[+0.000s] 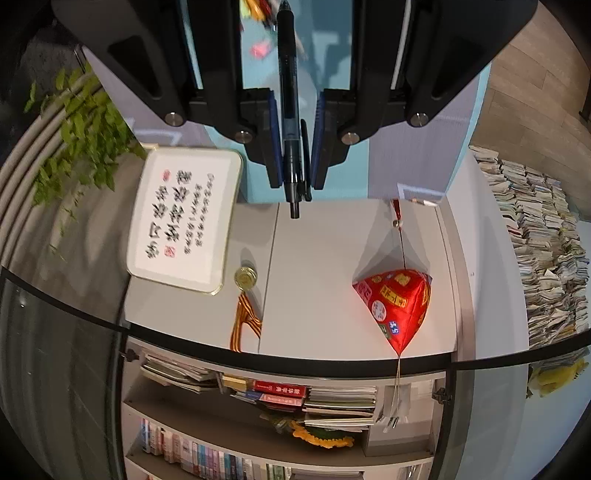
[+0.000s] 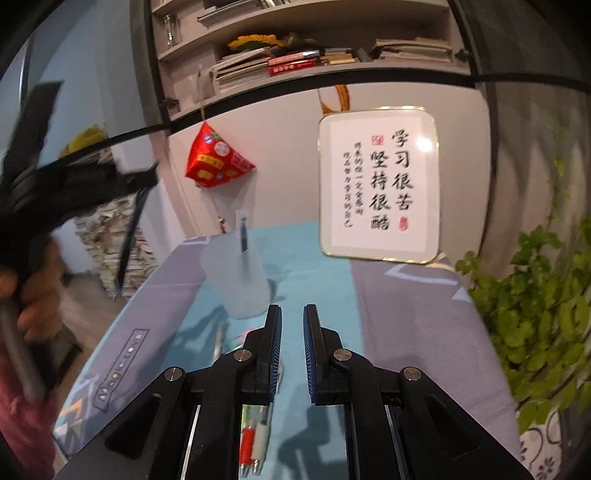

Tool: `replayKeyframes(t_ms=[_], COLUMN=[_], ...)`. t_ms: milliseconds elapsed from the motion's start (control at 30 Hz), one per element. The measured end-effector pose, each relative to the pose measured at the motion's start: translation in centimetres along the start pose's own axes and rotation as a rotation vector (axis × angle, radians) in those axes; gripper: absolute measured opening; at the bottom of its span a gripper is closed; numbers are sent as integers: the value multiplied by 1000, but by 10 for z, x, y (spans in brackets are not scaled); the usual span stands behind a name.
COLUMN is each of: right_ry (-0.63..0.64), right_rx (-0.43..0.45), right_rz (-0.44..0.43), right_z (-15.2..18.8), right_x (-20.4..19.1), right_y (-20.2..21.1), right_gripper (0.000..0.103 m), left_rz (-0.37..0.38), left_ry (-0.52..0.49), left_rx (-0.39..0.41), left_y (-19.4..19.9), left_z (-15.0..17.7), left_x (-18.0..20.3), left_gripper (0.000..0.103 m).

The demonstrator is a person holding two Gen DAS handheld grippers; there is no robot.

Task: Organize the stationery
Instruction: 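Lower the black pen into the frosted cup and open the left gripper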

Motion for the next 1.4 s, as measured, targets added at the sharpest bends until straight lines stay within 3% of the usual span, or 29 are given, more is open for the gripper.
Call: replayKeyframes(t_ms=[233, 400, 600, 1400], right_ry=[-45, -53, -39, -46], right_rx=[-72, -94, -108, -177], right_rz=[83, 110, 107, 84], right_z=[5, 6, 8, 13], right_x=[19, 27, 24, 20], right_y=[-20, -29, -37, -47], right_gripper=[10, 10, 10, 10], left_rz=[-8, -11, -80, -51], left_ry=[9, -13, -60, -41], left_rx=[-8, 48, 107, -65], left_y=[-43, -56, -72, -72], left_z=[-3, -10, -10, 39], left_x=[1, 6, 10, -6], left_gripper=[13, 13, 13, 14])
Point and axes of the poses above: each gripper's, at about its wrist camera, not at the fingertips, and y roughly against the way its jaws point, x to its right, z to its underside, the point moved 1 cm from there along -y, roughly the way its jaws point, and after that the axes turned 2 degrees about -y, right-handed, at the moved point
